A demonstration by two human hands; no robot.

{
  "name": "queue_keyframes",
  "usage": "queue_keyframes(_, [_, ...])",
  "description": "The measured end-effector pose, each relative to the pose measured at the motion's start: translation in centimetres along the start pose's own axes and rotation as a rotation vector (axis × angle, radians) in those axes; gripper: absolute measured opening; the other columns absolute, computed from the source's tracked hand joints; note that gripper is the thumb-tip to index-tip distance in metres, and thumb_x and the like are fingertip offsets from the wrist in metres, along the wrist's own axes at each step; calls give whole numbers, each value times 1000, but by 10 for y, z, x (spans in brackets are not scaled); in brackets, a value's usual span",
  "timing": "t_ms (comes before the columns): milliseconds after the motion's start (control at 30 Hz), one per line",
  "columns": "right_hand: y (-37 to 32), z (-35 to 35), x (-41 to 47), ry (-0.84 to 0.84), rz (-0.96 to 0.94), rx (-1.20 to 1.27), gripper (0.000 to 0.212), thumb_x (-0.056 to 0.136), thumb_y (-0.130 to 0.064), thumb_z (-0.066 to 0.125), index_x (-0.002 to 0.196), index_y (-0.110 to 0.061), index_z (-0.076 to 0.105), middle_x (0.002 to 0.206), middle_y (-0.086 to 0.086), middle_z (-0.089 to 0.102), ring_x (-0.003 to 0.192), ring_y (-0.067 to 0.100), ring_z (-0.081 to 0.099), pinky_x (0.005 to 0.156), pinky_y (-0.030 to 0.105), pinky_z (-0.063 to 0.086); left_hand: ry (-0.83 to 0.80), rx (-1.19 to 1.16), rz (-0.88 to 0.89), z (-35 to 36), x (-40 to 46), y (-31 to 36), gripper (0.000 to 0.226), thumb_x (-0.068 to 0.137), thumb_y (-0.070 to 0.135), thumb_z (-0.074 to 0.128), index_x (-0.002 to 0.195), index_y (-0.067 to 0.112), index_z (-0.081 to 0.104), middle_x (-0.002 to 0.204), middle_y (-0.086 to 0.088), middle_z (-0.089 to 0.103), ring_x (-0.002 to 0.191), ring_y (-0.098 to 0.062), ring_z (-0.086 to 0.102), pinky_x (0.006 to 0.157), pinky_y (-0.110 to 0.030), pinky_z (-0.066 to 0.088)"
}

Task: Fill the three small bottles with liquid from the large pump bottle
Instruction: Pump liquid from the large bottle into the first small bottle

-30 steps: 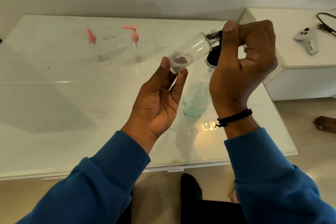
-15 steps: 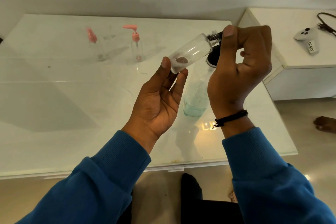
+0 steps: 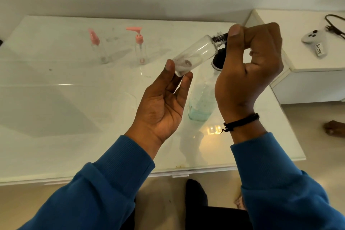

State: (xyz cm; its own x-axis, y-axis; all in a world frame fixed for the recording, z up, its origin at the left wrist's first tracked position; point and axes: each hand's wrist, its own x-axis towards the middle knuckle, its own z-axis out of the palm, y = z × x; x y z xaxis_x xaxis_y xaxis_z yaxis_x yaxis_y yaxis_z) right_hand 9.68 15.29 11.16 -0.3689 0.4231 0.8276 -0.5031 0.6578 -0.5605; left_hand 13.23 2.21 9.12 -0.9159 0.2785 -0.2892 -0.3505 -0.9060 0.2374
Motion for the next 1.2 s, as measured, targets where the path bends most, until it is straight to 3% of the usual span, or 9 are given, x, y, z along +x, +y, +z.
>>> queue_keyframes(67, [0, 1, 2, 15, -8, -12, 31, 96, -9, 63, 66, -2, 59, 68, 13, 53, 68, 28, 46, 63, 43, 39, 3, 11, 7, 1, 0, 0, 52, 68, 19, 76, 116, 3, 68, 111, -13, 72, 93, -20, 70, 65, -22, 59])
queue_keyframes(200, [1, 0, -5, 3, 2, -3, 29, 97, -5, 61, 68, -3, 60, 70, 7, 52, 71, 18, 44, 64, 43, 39, 0, -11, 9, -1, -1, 0, 56, 67, 18, 77, 120, 4, 66, 114, -14, 71, 95, -21, 70, 65, -23, 59])
queue_keyframes(300, [2, -1, -2, -8, -14, -6, 29, 96, -5, 62, 67, -4, 60, 69, 8, 55, 69, 26, 48, 65, 46, 41, -7, -8, 4, -1, -1, -1, 53, 69, 18, 77, 119, 4, 67, 113, -14, 72, 94, -21, 71, 65, -23, 59])
queue_keyframes(400, [0, 0, 3, 9, -20, -11, 30, 95, -7, 63, 66, -4, 59, 68, 7, 53, 69, 28, 47, 69, 38, 38, -11, -2, 14, 1, -1, -2, 51, 72, 19, 74, 120, 3, 67, 116, -15, 71, 96, -21, 70, 66, -24, 59])
queue_keyframes(567, [2, -1, -5, -1, 9, 13, 29, 96, -5, 61, 67, -2, 61, 69, 10, 55, 71, 18, 46, 65, 50, 42, -6, -3, 2, 0, -2, -1, 47, 72, 20, 74, 115, 5, 68, 110, -13, 73, 90, -21, 72, 63, -23, 59])
queue_keyframes(733, [-1, 1, 2, 10, 6, -3, 31, 95, -8, 63, 65, -3, 59, 68, 11, 54, 68, 28, 47, 69, 36, 38, -12, -2, 10, 2, -1, -1, 48, 72, 19, 74, 117, 4, 67, 111, -14, 72, 93, -21, 71, 64, -23, 59])
queue_keyframes(867, [4, -2, -5, 0, 8, 13, 29, 97, -6, 62, 68, -1, 62, 70, 11, 55, 70, 23, 48, 64, 49, 42, -7, -6, 4, 1, -2, -1, 49, 69, 18, 76, 116, 4, 67, 107, -13, 73, 89, -20, 72, 63, -22, 59])
queue_keyframes(1067, [2, -1, -1, 5, 3, 3, 30, 96, -7, 63, 67, -2, 60, 71, 5, 53, 72, 17, 45, 65, 45, 40, -20, 1, 7, 1, -1, 0, 45, 66, 17, 78, 108, 4, 70, 105, -13, 73, 90, -20, 71, 63, -23, 59])
queue_keyframes(1200, [4, -2, -5, 1, 17, 21, 30, 97, -5, 62, 67, -3, 61, 72, 0, 52, 74, 6, 44, 64, 49, 41, -1, -7, 3, -1, -1, -1, 50, 68, 18, 78, 115, 5, 68, 110, -13, 72, 93, -20, 70, 64, -22, 59])
